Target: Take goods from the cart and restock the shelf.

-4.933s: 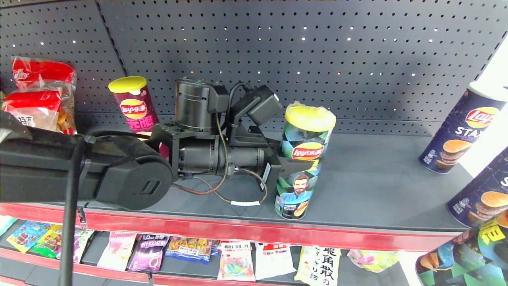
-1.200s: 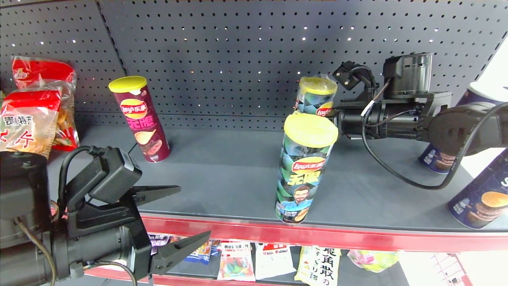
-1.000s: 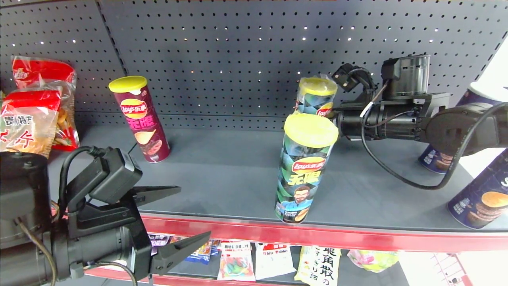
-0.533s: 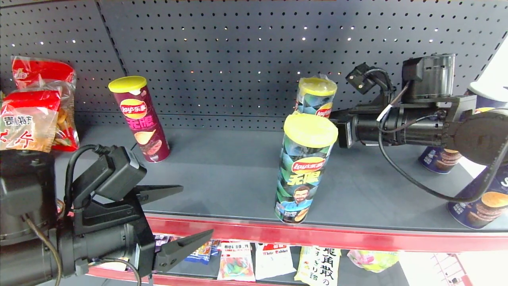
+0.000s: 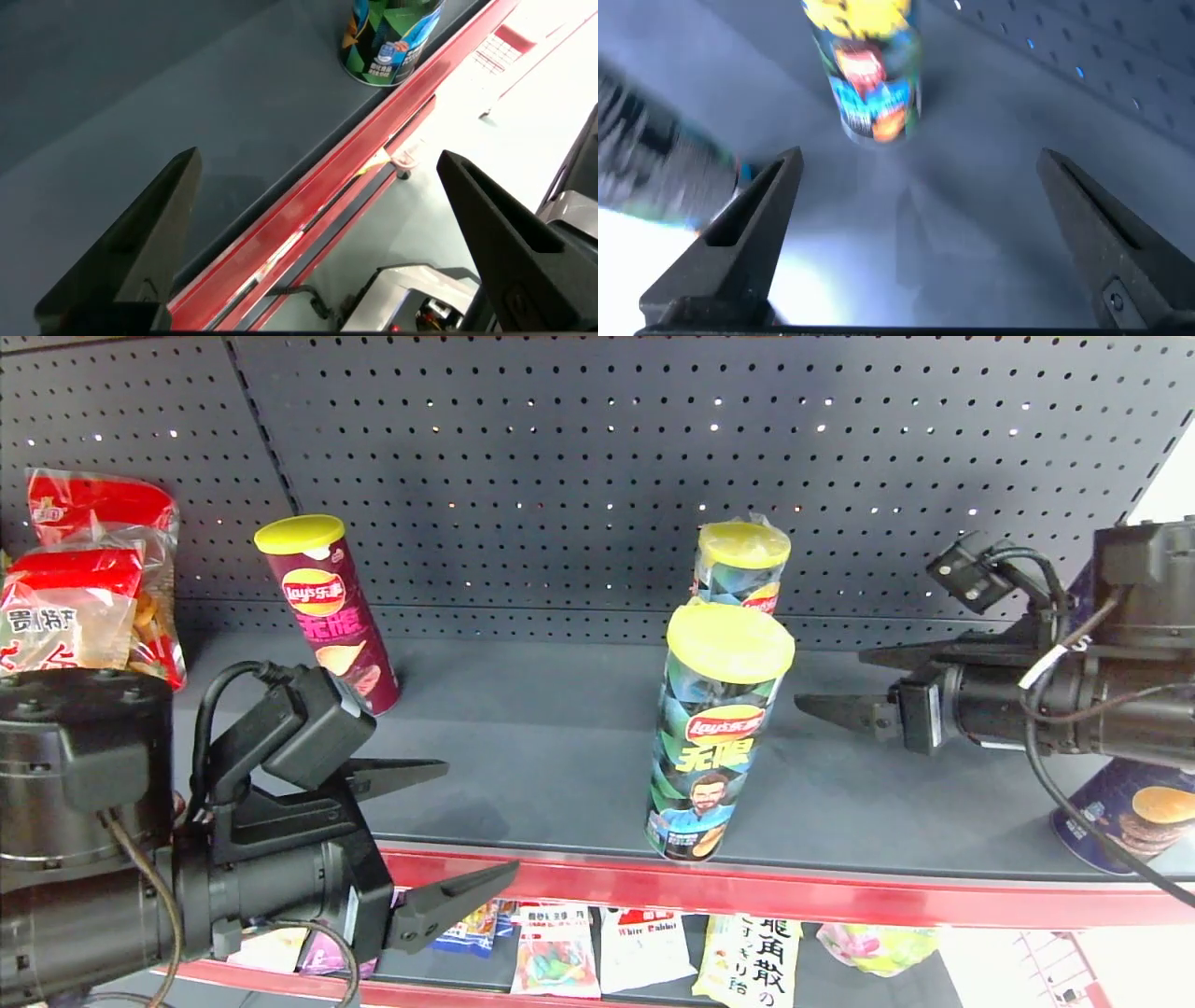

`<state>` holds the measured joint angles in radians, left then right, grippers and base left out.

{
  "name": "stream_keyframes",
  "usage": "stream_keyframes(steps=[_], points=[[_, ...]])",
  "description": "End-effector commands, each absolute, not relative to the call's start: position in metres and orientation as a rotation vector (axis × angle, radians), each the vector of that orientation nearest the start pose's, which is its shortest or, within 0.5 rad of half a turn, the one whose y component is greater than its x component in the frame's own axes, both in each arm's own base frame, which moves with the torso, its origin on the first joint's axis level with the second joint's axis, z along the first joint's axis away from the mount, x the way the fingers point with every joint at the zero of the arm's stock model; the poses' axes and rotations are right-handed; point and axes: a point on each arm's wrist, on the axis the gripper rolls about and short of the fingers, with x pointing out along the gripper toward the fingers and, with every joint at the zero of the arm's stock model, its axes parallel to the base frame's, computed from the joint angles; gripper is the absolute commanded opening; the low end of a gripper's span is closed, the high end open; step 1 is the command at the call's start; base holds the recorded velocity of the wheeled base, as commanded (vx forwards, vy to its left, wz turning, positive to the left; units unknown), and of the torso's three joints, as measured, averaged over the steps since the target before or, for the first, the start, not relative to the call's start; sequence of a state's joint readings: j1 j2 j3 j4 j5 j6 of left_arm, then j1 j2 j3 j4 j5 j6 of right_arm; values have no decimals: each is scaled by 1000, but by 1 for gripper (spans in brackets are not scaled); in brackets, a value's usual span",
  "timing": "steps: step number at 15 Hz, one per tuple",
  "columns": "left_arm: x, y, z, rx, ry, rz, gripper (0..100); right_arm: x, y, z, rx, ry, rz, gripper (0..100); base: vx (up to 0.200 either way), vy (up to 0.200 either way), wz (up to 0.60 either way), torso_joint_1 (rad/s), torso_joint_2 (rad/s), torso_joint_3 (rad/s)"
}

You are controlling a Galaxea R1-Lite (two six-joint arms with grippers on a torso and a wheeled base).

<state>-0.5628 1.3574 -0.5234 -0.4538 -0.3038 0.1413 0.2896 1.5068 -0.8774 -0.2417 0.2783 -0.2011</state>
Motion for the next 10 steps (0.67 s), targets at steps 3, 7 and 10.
stream_keyframes(steps=[3,7,10], points=[[181,-125,170,198,365,-896,100,188,60,213,-174,323,575,100,0,0,0,0,0,0],[197,-138,157,264,396,-924,100,121,44,200,-158,255,611,100,0,0,0,0,0,0],[213,-157,152,276,414,-951,100,86,34,203,-155,141,606,100,0,0,0,0,0,0]])
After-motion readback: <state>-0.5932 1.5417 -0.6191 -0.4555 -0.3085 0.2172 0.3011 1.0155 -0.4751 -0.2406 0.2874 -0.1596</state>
